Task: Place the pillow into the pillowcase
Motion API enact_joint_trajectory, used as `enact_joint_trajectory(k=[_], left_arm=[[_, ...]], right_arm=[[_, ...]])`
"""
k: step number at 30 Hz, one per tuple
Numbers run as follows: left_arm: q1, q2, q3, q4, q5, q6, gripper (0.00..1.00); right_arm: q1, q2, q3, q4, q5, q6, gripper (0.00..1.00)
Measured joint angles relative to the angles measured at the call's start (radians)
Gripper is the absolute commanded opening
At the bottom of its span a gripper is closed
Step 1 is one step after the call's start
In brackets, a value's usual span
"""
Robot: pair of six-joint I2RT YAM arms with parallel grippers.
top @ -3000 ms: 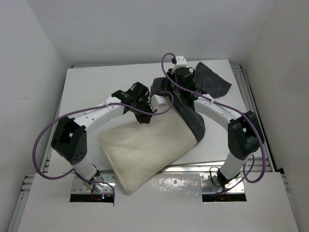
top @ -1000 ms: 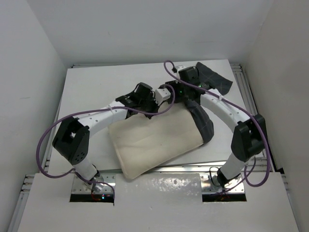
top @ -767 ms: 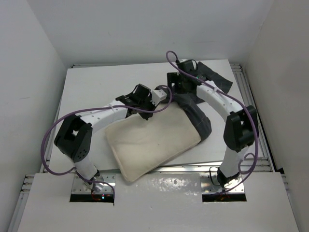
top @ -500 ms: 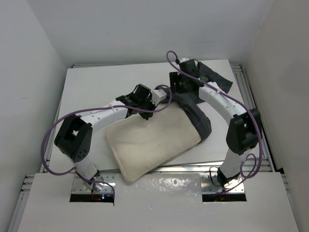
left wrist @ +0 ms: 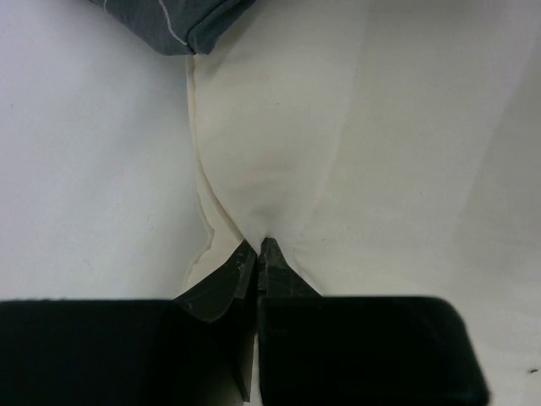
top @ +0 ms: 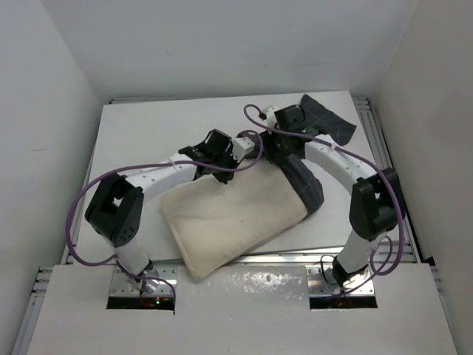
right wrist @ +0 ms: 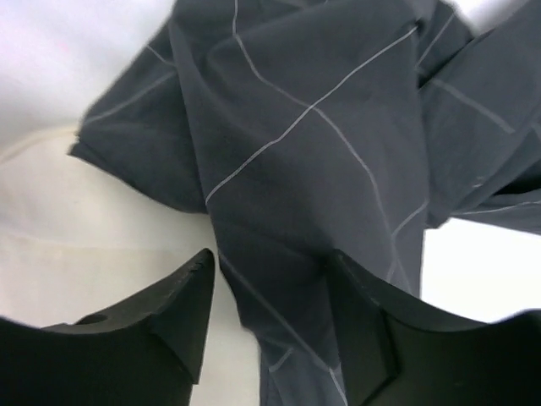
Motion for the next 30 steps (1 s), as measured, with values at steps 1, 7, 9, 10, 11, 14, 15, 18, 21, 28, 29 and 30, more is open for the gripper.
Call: enact_joint_trajectory(k=[1,7,9,10,11,14,15,18,21,28,29,30], left_arm=[[0.0,0.0,0.001,-0.001,-0.001,0.0,0.0],[0.0,0.01,0.012,-0.014,-0.002,-0.023,0.0],[0.001,0.019,0.018,-0.021,-0.001,-0.035,0.0],[0.006,0.022,0.023,-0.027,-0.001,-0.047,0.0],[0.013,0.025,0.029,-0.034,0.002,-0.059,0.0],[0.045,0.027,0.046,-0.051,0.037,-0.113,0.0],[0.069,0.027,0.054,-0.055,0.062,-0.143,0.0],[0.152,0.027,0.083,-0.062,0.115,-0.229,0.0],[0.206,0.026,0.114,-0.062,0.14,-0.294,0.0],[0.227,0.023,0.11,-0.017,0.152,-0.383,0.0],[0.227,0.022,0.099,-0.005,0.151,-0.39,0.0],[0.227,0.021,0.091,0.003,0.148,-0.394,0.0]], right_arm=[[0.0,0.016,0.0,-0.002,-0.002,-0.005,0.42],[-0.001,0.08,0.0,-0.019,-0.021,-0.021,0.0],[-0.003,0.079,0.0,-0.025,-0.025,-0.018,0.0],[-0.003,0.077,0.0,-0.028,-0.032,-0.019,0.0],[-0.003,0.073,-0.002,-0.031,-0.039,-0.019,0.0],[-0.004,0.006,-0.076,-0.014,-0.098,0.0,0.0],[-0.002,-0.035,-0.113,-0.014,-0.121,0.013,0.0],[0.029,-0.177,-0.219,-0.024,-0.155,0.055,0.0],[0.084,-0.255,-0.282,0.003,-0.169,0.111,0.0],[0.131,-0.258,-0.357,0.175,-0.214,0.398,0.0],[0.131,-0.255,-0.37,0.221,-0.21,0.453,0.0],[0.131,-0.248,-0.382,0.265,-0.206,0.507,0.0]])
